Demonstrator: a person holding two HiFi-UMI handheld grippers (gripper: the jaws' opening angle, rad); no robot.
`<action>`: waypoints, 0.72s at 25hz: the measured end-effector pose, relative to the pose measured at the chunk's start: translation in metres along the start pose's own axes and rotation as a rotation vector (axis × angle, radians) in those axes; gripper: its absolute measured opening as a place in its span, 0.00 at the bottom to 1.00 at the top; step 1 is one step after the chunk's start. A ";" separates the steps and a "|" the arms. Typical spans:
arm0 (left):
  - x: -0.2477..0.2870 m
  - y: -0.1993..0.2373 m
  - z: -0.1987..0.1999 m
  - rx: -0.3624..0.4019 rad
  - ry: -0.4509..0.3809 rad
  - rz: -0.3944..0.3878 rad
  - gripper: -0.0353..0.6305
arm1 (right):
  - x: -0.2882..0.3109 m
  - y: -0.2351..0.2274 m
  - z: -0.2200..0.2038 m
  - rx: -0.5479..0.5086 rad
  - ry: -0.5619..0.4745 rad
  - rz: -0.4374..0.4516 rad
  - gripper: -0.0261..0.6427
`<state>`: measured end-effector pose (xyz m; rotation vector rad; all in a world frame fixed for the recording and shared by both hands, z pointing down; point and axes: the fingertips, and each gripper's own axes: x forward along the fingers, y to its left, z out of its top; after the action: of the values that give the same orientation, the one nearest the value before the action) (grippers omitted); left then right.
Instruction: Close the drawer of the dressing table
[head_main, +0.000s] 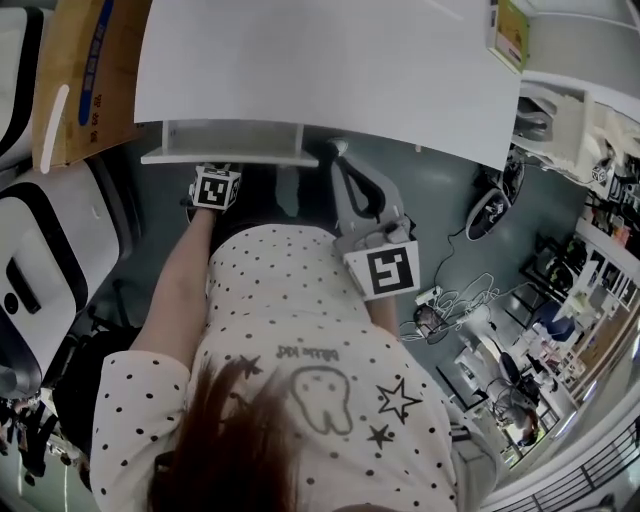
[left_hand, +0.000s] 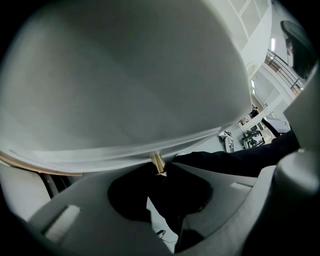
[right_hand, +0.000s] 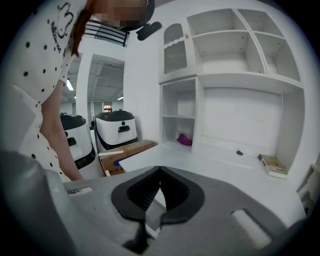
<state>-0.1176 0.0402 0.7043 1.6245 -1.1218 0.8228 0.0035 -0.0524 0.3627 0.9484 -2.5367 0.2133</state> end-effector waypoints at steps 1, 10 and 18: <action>0.001 0.001 0.000 -0.007 -0.001 -0.003 0.18 | 0.004 0.001 0.000 -0.006 0.002 0.012 0.04; 0.002 0.008 0.000 -0.027 -0.014 -0.004 0.18 | 0.021 0.004 0.004 -0.025 -0.005 0.082 0.04; 0.001 0.007 -0.001 -0.048 -0.019 -0.006 0.18 | 0.020 0.003 0.003 -0.039 -0.001 0.090 0.04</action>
<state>-0.1235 0.0405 0.7074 1.5984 -1.1410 0.7729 -0.0131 -0.0626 0.3689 0.8207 -2.5776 0.1889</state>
